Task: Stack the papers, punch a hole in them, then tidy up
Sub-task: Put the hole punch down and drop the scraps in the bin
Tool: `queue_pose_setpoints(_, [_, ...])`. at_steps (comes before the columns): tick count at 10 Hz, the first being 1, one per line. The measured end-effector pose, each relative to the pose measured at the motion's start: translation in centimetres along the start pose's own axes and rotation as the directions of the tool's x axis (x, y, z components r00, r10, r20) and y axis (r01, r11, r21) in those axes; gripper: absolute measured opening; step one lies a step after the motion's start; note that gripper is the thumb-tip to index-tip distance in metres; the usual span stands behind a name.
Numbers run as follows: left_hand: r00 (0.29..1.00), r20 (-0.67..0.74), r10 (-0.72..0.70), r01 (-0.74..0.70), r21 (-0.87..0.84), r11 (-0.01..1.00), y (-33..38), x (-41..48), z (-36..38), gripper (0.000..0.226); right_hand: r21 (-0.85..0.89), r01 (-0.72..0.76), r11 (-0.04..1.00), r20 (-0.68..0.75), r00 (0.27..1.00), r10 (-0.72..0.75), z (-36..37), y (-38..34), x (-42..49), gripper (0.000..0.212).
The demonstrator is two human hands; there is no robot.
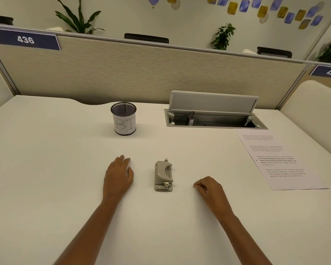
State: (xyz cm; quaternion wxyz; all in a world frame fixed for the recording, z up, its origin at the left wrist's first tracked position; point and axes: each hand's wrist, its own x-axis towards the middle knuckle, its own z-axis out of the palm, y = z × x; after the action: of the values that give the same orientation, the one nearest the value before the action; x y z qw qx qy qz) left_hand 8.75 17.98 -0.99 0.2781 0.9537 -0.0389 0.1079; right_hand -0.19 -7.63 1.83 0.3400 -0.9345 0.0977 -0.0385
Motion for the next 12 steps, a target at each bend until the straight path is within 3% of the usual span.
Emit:
queue_pose_setpoints(3, [1.0, 0.002, 0.016, -0.016, 0.021, 1.0, -0.2, 0.1, 0.2, 0.034, -0.372, 0.165, 0.914, 0.141, 0.983, -0.121, -0.3, -1.1, 1.1, 0.02])
queue_pose_setpoints(4, [1.0, -0.001, 0.012, -0.012, 0.014, 1.0, -0.2, 0.1, 0.3, 0.034, -0.494, 0.217, 0.842, 0.176, 0.973, -0.148, 0.0, -1.7, 1.4, 0.019])
queue_pose_setpoints(5, [1.0, -0.003, 0.008, -0.008, 0.016, 1.0, -0.2, 0.1, 0.3, 0.034, -0.591, 0.278, 0.758, 0.217, 0.959, -0.182, 0.4, -2.1, 1.8, 0.034])
queue_pose_setpoints(6, [1.0, -0.005, 0.003, -0.003, 0.013, 1.0, -0.3, 0.1, 0.4, 0.035, -0.602, 0.308, 0.737, 0.247, 0.949, -0.195, 0.6, -2.0, 2.1, 0.045])
queue_pose_setpoints(9, [1.0, 0.002, -0.014, 0.014, 0.007, 1.0, -0.3, 0.1, 0.4, 0.036, -0.592, 0.316, 0.742, 0.161, 0.948, -0.276, 1.0, -2.3, 1.9, 0.052])
queue_pose_setpoints(10, [1.0, 0.007, -0.027, 0.027, 0.003, 1.0, -0.3, 0.0, 0.4, 0.036, -0.653, 0.327, 0.684, 0.226, 0.945, -0.235, 0.5, -3.1, 1.2, 0.048])
queue_pose_setpoints(11, [1.0, 0.008, -0.024, 0.024, 0.006, 1.0, -0.3, 0.0, 0.4, 0.036, -0.643, 0.293, 0.708, 0.19, 0.956, -0.223, 0.6, -3.0, 1.2, 0.027])
queue_pose_setpoints(12, [1.0, 0.004, -0.011, 0.011, 0.015, 1.0, -0.3, 0.0, 0.4, 0.036, -0.62, 0.276, 0.734, 0.201, 0.961, -0.192, 1.3, -1.9, 1.6, 0.022])
